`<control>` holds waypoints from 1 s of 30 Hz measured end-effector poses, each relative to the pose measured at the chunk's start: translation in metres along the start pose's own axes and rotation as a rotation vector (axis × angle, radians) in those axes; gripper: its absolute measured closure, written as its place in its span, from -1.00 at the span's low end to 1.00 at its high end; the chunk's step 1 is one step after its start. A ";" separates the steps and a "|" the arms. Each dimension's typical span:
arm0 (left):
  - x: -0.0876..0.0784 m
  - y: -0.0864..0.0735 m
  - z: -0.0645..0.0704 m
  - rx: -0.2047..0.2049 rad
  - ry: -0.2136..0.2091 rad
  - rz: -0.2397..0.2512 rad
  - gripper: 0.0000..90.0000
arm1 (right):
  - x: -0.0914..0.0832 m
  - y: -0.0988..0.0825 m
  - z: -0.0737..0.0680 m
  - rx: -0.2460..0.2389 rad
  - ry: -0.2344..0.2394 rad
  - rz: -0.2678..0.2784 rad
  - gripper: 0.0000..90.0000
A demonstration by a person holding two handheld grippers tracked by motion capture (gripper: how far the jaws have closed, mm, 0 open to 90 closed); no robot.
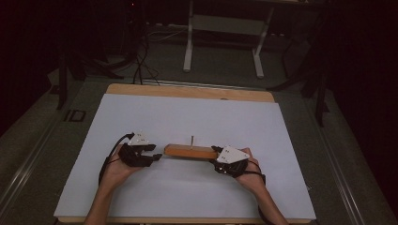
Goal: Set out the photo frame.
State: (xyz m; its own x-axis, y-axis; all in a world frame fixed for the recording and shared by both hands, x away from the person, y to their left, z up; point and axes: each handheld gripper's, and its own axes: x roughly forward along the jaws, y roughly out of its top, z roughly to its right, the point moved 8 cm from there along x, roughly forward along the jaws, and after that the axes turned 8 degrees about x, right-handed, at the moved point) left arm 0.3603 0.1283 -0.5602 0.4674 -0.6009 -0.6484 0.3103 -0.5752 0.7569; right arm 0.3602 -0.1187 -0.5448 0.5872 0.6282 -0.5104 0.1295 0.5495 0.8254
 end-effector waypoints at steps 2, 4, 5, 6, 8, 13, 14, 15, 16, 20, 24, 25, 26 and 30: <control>0.001 0.003 0.004 0.021 -0.011 0.010 0.13 | 0.000 0.000 0.000 0.002 0.001 -0.001 0.29; 0.004 0.007 0.008 0.045 -0.004 0.018 0.11 | 0.000 0.000 0.001 0.005 0.003 0.000 0.28; 0.006 0.008 0.009 0.060 0.006 0.017 0.06 | 0.000 0.000 0.001 0.007 0.004 -0.001 0.28; 0.008 0.010 0.011 0.071 0.012 0.017 0.04 | 0.000 0.000 0.001 0.007 0.005 -0.001 0.29; 0.011 0.013 0.012 0.091 0.029 0.025 0.01 | 0.000 0.000 0.001 0.008 0.007 -0.001 0.28; 0.018 0.020 0.013 0.099 0.049 0.062 0.00 | 0.000 0.000 0.001 0.018 0.009 0.002 0.28; 0.019 0.021 0.012 0.097 0.055 0.072 0.00 | 0.000 0.000 0.002 0.020 0.012 0.004 0.28; 0.019 0.022 0.012 0.094 0.060 0.082 0.00 | 0.000 0.000 0.002 0.022 0.015 0.005 0.28; 0.020 0.024 0.011 0.095 0.064 0.091 0.00 | 0.000 0.000 0.002 0.026 0.018 0.007 0.28; 0.022 0.027 0.011 0.104 0.068 0.110 0.02 | 0.000 0.000 0.003 0.040 0.029 0.011 0.27; 0.025 0.029 0.012 0.117 0.071 0.111 0.08 | 0.001 0.000 0.004 0.061 0.039 0.020 0.26; 0.025 0.029 0.012 0.120 0.074 0.107 0.09 | 0.001 0.000 0.004 0.064 0.040 0.021 0.26; 0.026 0.030 0.012 0.122 0.078 0.107 0.09 | 0.001 0.000 0.005 0.066 0.040 0.021 0.26; 0.026 0.031 0.012 0.129 0.093 0.102 0.10 | 0.002 -0.001 0.006 0.082 0.044 0.025 0.26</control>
State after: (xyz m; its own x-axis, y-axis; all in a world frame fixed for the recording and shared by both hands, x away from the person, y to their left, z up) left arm 0.3722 0.0882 -0.5552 0.5674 -0.6094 -0.5538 0.1515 -0.5838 0.7976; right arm 0.3665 -0.1212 -0.5451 0.5560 0.6657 -0.4977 0.1815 0.4871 0.8543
